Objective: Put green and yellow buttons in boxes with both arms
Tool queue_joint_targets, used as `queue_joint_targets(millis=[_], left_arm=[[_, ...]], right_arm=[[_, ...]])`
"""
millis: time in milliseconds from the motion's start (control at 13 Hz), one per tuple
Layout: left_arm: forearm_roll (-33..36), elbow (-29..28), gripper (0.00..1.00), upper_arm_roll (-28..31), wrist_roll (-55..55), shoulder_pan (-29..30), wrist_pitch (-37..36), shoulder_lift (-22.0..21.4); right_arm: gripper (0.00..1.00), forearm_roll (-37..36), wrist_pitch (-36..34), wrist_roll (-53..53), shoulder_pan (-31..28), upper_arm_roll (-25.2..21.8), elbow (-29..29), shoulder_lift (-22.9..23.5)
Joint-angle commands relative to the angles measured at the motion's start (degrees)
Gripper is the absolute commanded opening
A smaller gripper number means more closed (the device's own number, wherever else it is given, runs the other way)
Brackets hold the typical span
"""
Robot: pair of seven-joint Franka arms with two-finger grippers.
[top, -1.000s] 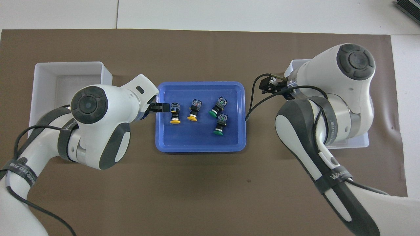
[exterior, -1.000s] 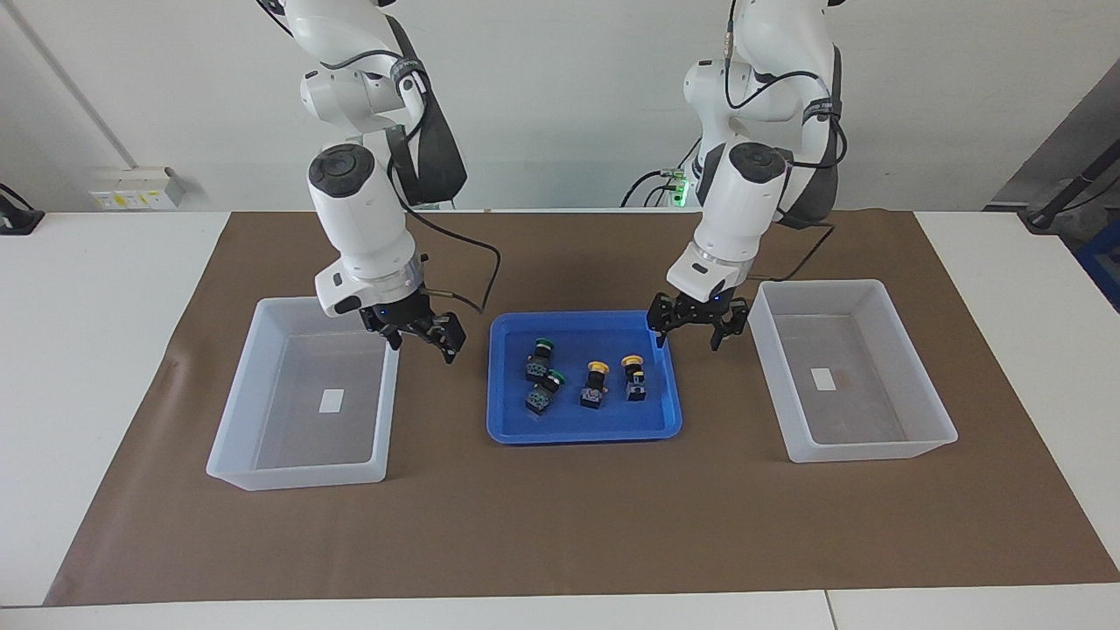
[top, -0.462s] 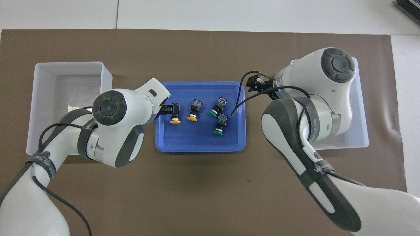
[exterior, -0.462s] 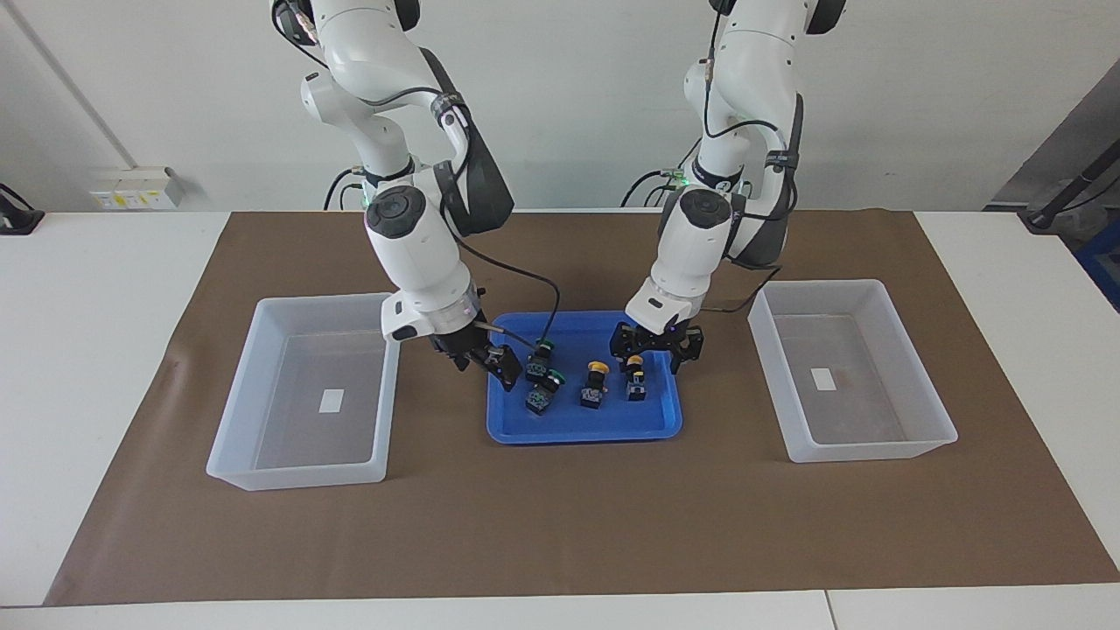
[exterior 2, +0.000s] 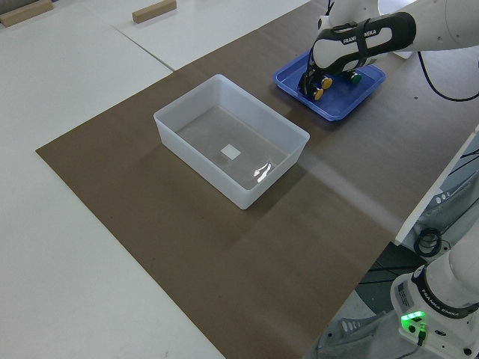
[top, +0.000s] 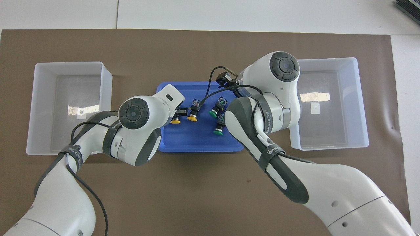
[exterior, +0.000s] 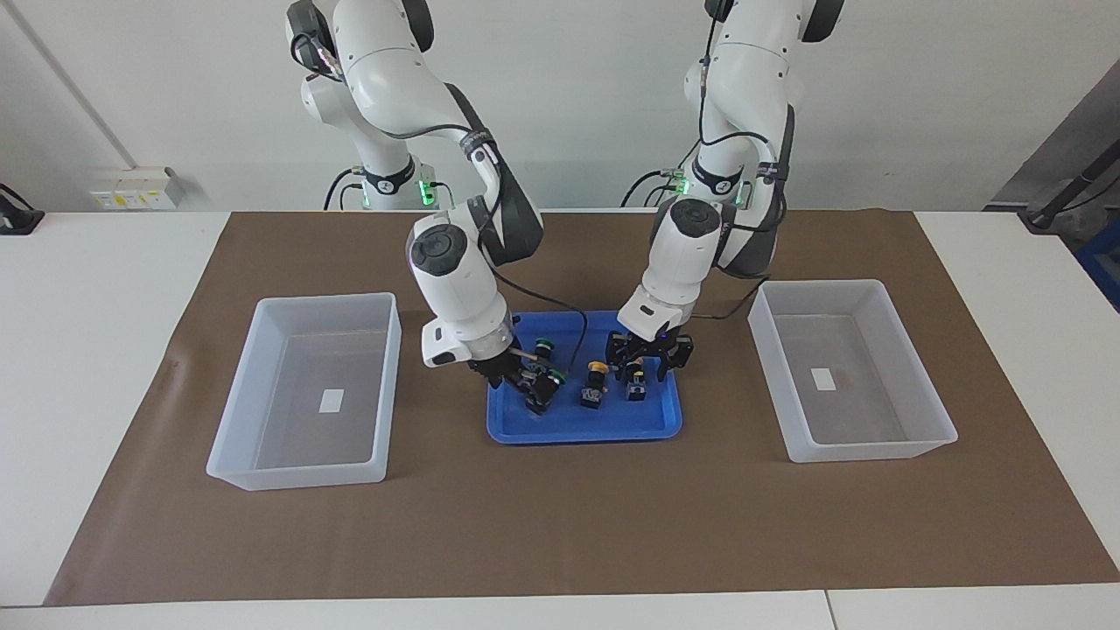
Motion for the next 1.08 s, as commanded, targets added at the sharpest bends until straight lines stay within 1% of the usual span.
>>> queue_joint_targets(millis=[0, 77, 154, 231, 385, 538, 692, 769, 1000], left_arm=[[0.58, 0.64, 0.34, 0.77, -2.08, -1.48, 2.15, 1.23], [0.49, 0.63, 0.21, 0.77, -1.99, -1.40, 2.33, 1.40], [0.49, 0.63, 0.04, 0.77, -2.08, -1.40, 2.25, 1.66], [0.49, 0.90, 0.00, 0.86, -2.17, -1.40, 1.29, 1.58], [0.49, 1.16, 0.00, 0.95, -2.96, -1.05, 0.14, 0.79], [0.49, 1.07, 0.00, 1.03, -2.52, 0.70, -1.08, -2.19], [0.49, 1.07, 0.00, 1.12, -2.08, 3.60, -3.63, -5.44], [0.58, 1.07, 0.00, 1.12, -2.08, 5.44, -4.34, -6.67], [0.58, 1.25, 0.00, 1.21, -1.82, 10.10, -4.43, -8.87]], right_arm=[[1.00, 3.50, 0.23, 0.47, 0.22, 1.23, 0.91, 1.21], [1.00, 3.60, 0.58, 0.47, 0.31, 1.24, 1.08, 1.39], [1.00, 3.69, 0.76, 0.39, 0.31, 1.24, 1.00, 1.48], [1.00, 4.04, 0.85, 0.21, 0.31, 1.24, 0.91, 1.74], [1.00, 4.39, 1.72, -0.67, 0.32, 1.24, 0.56, 2.62], [1.00, 4.39, 4.08, -0.93, 0.84, 1.33, -0.84, 3.15], [1.00, 4.48, 4.45, -0.93, 1.37, 1.33, -1.90, 3.15], [0.95, 4.39, 4.71, -1.11, 1.46, 1.33, -2.95, 3.06], [0.62, 4.48, 4.98, -1.55, 1.54, 1.33, -3.66, 2.89]])
